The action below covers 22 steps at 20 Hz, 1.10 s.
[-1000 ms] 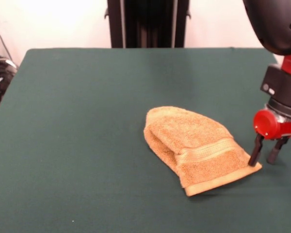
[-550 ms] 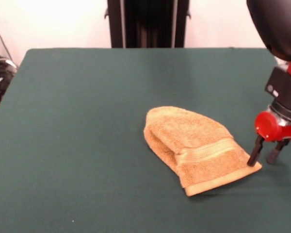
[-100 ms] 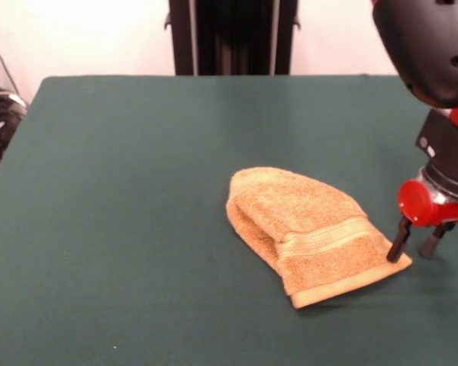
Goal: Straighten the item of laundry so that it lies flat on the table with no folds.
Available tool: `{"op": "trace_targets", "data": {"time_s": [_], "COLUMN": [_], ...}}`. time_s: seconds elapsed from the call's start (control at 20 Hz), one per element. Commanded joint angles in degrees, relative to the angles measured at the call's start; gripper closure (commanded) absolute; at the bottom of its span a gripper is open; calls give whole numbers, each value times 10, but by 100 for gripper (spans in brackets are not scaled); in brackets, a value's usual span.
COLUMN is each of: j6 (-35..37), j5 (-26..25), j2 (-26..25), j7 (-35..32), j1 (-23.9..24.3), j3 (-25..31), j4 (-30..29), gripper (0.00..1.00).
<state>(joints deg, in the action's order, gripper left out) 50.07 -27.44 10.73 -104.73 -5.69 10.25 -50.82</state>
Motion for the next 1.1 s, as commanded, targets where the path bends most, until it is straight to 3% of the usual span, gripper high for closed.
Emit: {"op": "trace_targets", "data": {"time_s": [0.05, 0.25, 0.85, 1.1], "j6": [92, 95, 91, 154], "j5": [-35, -33, -62, -56], "j2": [-78, -79, -86, -101], "j7": [240, 275, 320, 328], "j1": [53, 71, 77, 66], "j3": [41, 63, 48, 42], "j4": [-42, -49, -52, -18], "gripper": [0, 0, 0, 0]}}
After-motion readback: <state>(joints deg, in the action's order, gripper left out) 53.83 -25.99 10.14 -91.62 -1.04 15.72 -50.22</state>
